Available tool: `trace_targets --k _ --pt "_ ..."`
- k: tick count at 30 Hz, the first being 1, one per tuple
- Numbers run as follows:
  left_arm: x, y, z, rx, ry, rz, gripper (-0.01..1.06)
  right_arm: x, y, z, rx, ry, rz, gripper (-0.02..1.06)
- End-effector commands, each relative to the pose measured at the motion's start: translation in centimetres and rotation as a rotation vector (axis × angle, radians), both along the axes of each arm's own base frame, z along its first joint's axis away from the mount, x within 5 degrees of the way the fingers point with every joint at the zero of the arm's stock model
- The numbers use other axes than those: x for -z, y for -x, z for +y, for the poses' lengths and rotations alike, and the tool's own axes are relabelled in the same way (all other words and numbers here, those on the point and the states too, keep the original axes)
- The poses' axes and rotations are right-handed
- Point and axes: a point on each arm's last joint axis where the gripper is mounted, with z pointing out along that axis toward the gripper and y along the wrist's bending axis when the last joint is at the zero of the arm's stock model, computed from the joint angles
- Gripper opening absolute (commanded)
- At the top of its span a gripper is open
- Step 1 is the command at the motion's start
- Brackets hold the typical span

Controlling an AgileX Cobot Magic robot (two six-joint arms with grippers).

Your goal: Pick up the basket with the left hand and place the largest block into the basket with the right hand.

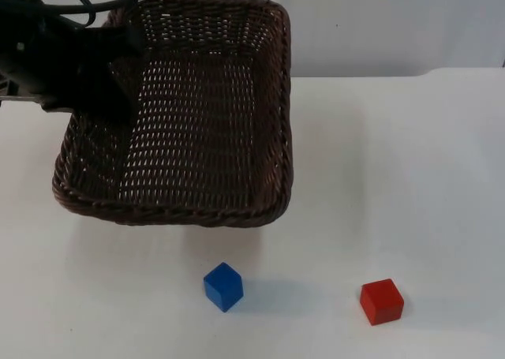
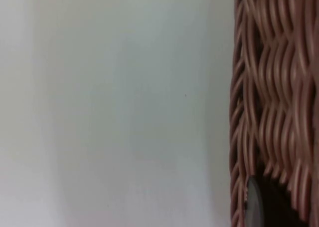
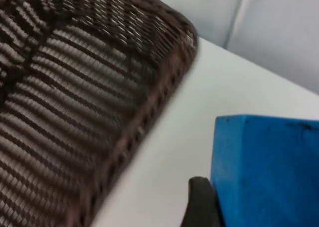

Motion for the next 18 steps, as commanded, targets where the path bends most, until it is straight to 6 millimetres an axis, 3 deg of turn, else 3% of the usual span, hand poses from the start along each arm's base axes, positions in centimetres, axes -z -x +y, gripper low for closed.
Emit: trace_targets --k 1,9,18 --pt "-0.6 0.1 0.0 -0.02 0.019 -0.016 0.0 -0.3 -0.4 1.0 -0.033 0.008 -0.023 0.0" --pt "-0.7 0.4 -0.6 -0.035 0.106 0.033 0.0 1.4 -3.4 3.5 -0.056 0.06 0.0 0.0" --pt "-0.7 0.5 -0.8 -0.034 0.133 0.052 0.0 4.3 -5.1 6.3 -0.147 0.073 0.077 0.0"
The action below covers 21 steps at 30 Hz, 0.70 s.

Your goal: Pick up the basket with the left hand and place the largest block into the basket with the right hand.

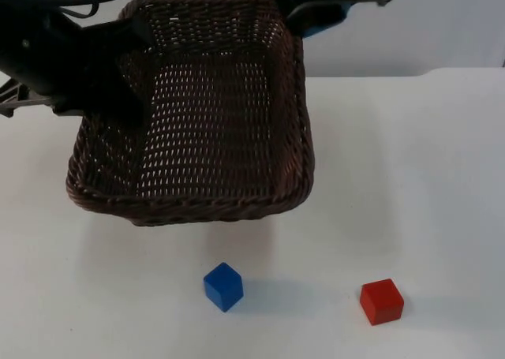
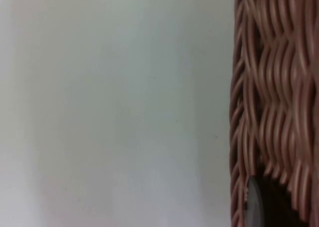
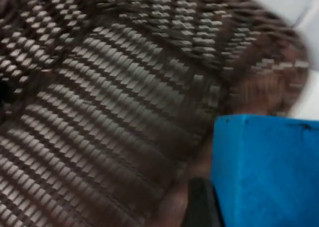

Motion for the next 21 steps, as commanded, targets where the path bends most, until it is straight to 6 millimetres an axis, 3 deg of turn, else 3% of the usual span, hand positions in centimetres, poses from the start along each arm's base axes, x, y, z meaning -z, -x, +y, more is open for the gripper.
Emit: trace_targets --k 1,4,10,13,19,21 --pt "-0.7 0.1 -0.2 -0.024 0.044 -0.003 0.0 0.0 -0.2 0.9 -0.034 -0.024 0.004 0.0" --pt "-0.7 0.2 -0.2 -0.022 0.046 0.0 0.0 0.4 -1.1 2.6 -0.091 -0.077 0.034 0.0" --pt "-0.6 0.3 -0.3 -0.012 0.051 0.01 0.0 1.5 -2.3 3.9 -0.127 -0.074 0.065 0.0" --pt "-0.6 0.3 -0.3 -0.01 0.052 0.013 0.0 3.4 -3.4 4.9 -0.122 -0.072 0.095 0.0" --pt "-0.6 0.5 -0.4 0.007 0.061 0.032 0.0 5.8 -4.0 5.4 -0.118 -0.052 0.136 0.0" --pt "-0.6 0.5 -0.4 0.007 0.061 0.032 0.0 5.9 -4.0 5.4 -0.117 -0.053 0.137 0.0"
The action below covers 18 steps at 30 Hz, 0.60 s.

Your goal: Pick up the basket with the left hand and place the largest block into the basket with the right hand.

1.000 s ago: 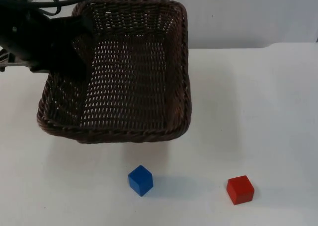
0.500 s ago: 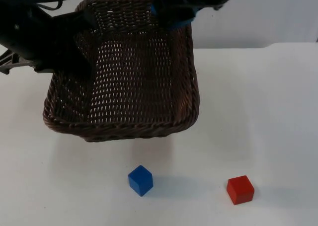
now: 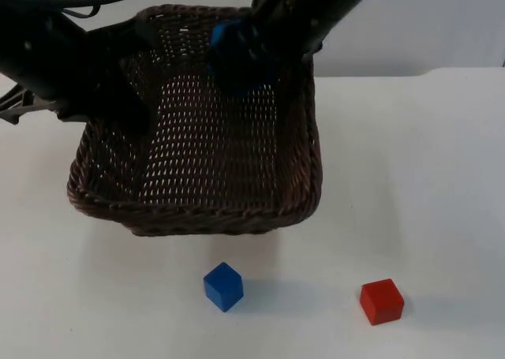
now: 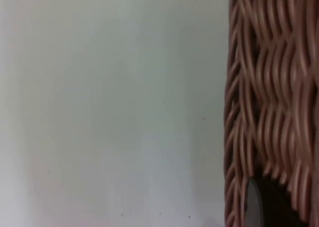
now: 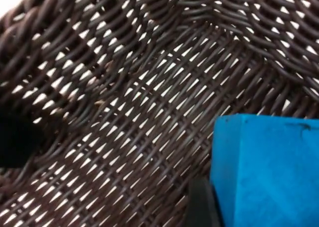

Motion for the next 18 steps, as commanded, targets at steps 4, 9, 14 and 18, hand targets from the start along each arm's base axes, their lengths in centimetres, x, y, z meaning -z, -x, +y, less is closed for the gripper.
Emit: trace_targets --k 4,9,14,18 --pt "-0.7 0.1 -0.1 -0.018 0.032 -0.008 0.0 -0.5 0.1 0.5 -0.002 -0.028 0.0 0.08" --pt "-0.7 0.1 -0.2 -0.018 0.034 -0.006 0.0 -0.5 0.1 0.6 0.005 -0.045 0.011 0.54" --pt "-0.7 0.1 -0.2 -0.018 0.035 -0.003 0.0 -0.6 0.2 0.6 0.007 -0.051 0.011 0.84" --pt "-0.7 0.1 -0.2 -0.018 0.035 -0.003 0.0 -2.3 0.5 0.3 0.005 -0.07 -0.012 0.87"
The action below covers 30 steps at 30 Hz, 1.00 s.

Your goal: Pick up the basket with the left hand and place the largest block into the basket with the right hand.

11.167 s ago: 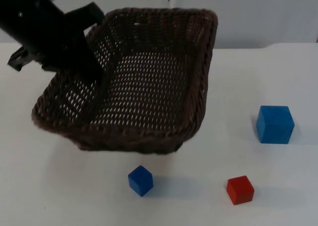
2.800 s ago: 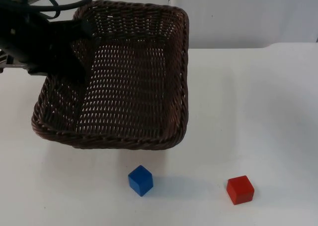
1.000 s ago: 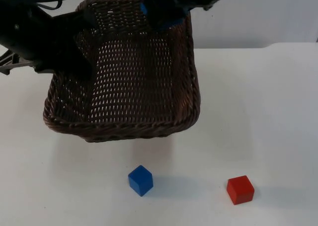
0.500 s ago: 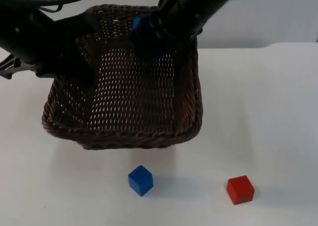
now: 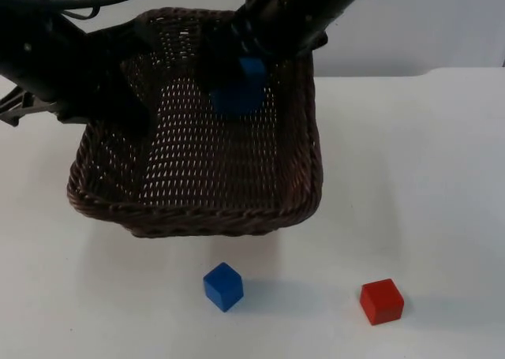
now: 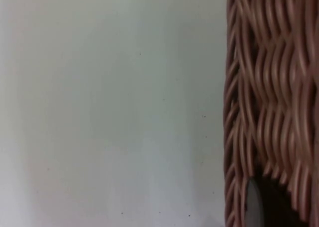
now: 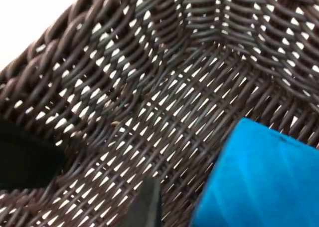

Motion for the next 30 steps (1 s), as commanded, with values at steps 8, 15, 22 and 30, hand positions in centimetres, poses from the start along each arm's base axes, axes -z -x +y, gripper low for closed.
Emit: trace_targets --k 8,15,22,30 --pt "-0.7 0.0 -0.2 -0.02 0.034 -0.007 0.0 -6.7 1.5 -1.5 -0.018 -0.034 -0.121 0.87" --pt "-0.7 0.1 -0.2 -0.013 0.038 0.0 0.0 -11.5 4.2 -3.4 -0.043 -0.025 -0.124 0.87" --pt "-0.7 0.4 -0.4 0.008 0.05 0.023 0.0 -14.7 7.3 -5.8 -0.043 -0.05 -0.153 0.87" --pt "-0.7 0.5 -0.4 0.014 0.054 0.031 0.0 -15.9 12.1 -9.6 -0.026 -0.091 -0.196 0.87"
